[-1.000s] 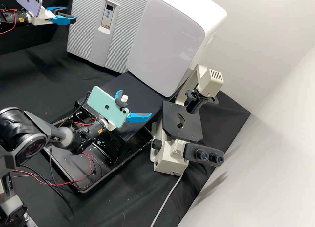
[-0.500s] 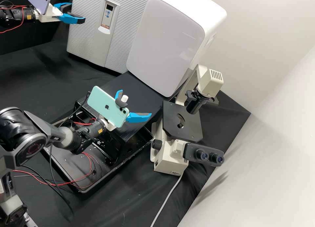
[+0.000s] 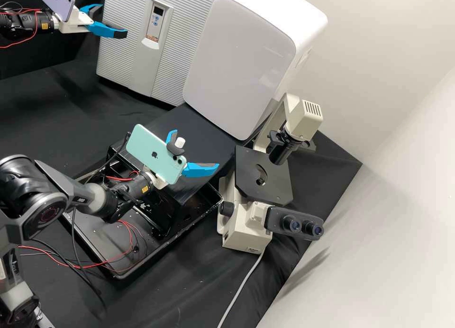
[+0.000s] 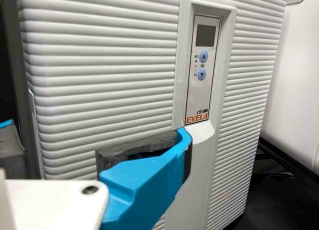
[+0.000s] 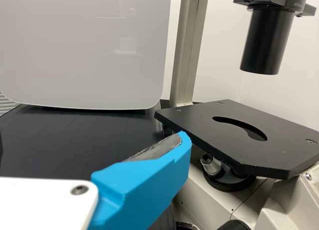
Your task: Open the incubator door
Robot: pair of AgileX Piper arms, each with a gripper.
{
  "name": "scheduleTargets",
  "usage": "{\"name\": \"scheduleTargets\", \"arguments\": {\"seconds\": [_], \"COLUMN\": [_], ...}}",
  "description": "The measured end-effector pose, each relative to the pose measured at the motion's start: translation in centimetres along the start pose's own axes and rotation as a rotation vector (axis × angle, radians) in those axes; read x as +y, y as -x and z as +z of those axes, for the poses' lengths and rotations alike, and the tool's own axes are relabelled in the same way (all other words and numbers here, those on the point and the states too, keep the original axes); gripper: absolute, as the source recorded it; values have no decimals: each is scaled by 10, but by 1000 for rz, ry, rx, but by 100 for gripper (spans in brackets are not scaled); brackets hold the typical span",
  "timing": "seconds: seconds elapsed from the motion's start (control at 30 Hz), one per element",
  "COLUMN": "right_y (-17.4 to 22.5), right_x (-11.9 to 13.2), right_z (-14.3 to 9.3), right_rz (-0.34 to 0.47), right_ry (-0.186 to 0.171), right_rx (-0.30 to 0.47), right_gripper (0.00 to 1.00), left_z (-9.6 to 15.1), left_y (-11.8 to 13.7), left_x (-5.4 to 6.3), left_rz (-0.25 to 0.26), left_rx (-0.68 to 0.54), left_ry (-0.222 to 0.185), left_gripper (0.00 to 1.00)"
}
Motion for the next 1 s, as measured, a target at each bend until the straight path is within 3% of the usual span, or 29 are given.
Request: {"name": "scheduleTargets", "arguments": {"seconds": [0.2, 0.23, 1.0], "right_y": [0, 0, 0], "right_x": [0, 0, 0], "right_z": [0, 0, 0], "right_rz": [0, 0, 0], "right_ry": [0, 0, 0], "right_rx": [0, 0, 0], "right_gripper": [100, 100, 100], "left_z": [0, 0, -1], "left_y": [0, 0, 2], "left_x": [0, 0, -6], "left_rz": [-3, -3, -21], "left_rx": [-3, -3, 3], "left_ry": [0, 0, 5], "left_gripper": [100, 0, 0]}}
